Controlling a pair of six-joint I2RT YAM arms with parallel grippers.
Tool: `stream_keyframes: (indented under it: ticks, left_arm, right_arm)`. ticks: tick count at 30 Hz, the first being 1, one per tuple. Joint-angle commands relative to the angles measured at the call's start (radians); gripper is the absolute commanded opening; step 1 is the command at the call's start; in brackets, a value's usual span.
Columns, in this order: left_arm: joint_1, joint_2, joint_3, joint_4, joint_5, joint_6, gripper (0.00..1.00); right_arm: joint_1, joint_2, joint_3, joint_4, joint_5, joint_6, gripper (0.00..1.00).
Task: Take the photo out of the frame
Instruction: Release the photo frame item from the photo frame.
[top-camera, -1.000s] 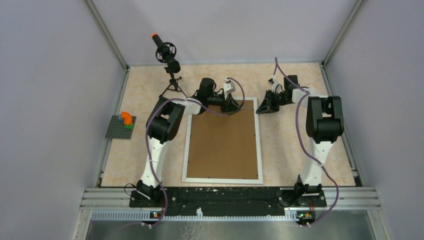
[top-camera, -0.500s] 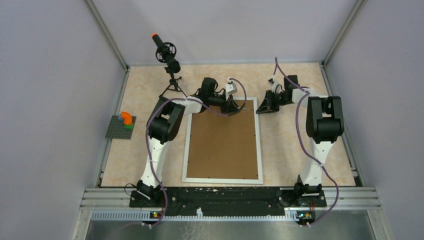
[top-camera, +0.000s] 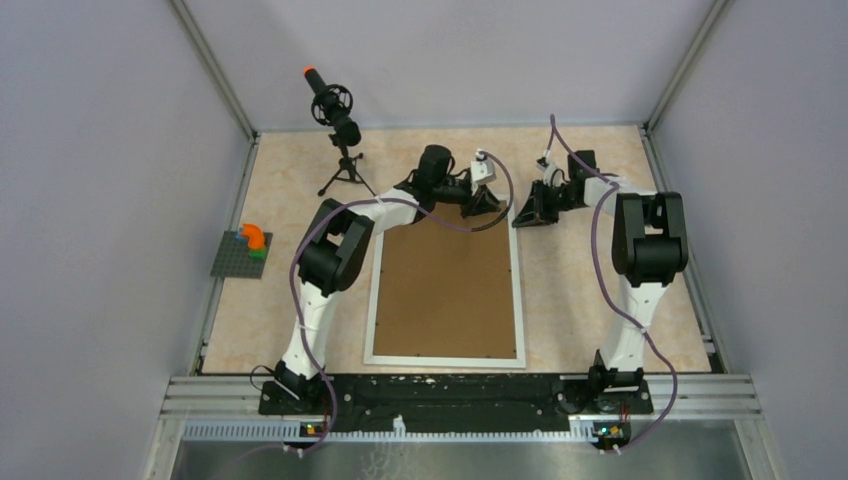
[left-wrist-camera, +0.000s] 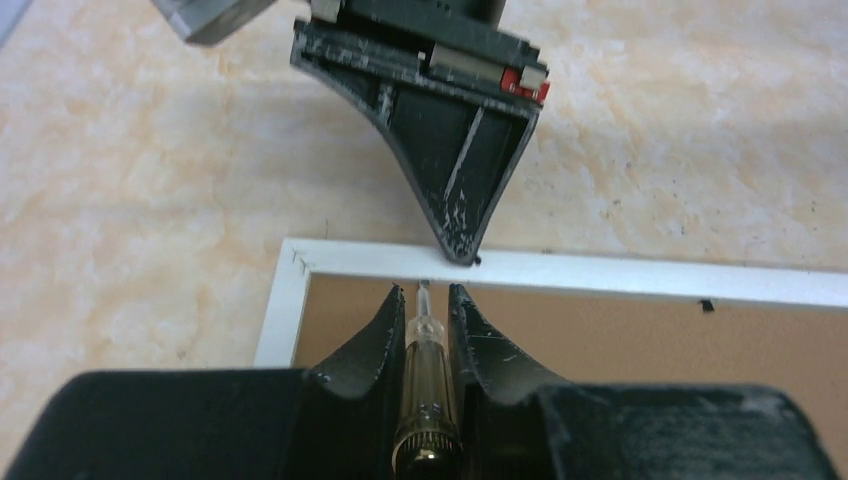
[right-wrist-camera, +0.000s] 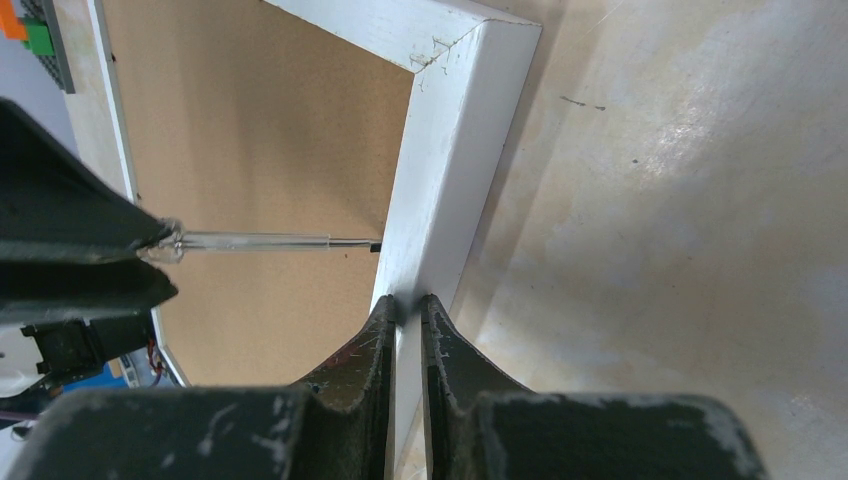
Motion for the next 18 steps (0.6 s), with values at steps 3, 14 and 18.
stream_keyframes:
  ticks: [3,14,18]
  left_arm:
    - [-0.135,-0.020,0.037,0.029,0.173,-0.053,0.00]
    - [-0.144,-0.019,0.059,0.021,0.072,-0.078,0.00]
    - [-0.114,-0.060,0.155,-0.091,-0.025,-0.089,0.00]
  right_arm:
    - [0.057,0.049,-0.031,0.051,0.056,-0.018,0.02]
    - [0.034,0.031,0.000,0.012,0.060,-0.035,0.07]
    - [-0.005,-0.040,0.011,0.002,0.084,-0.033,0.25]
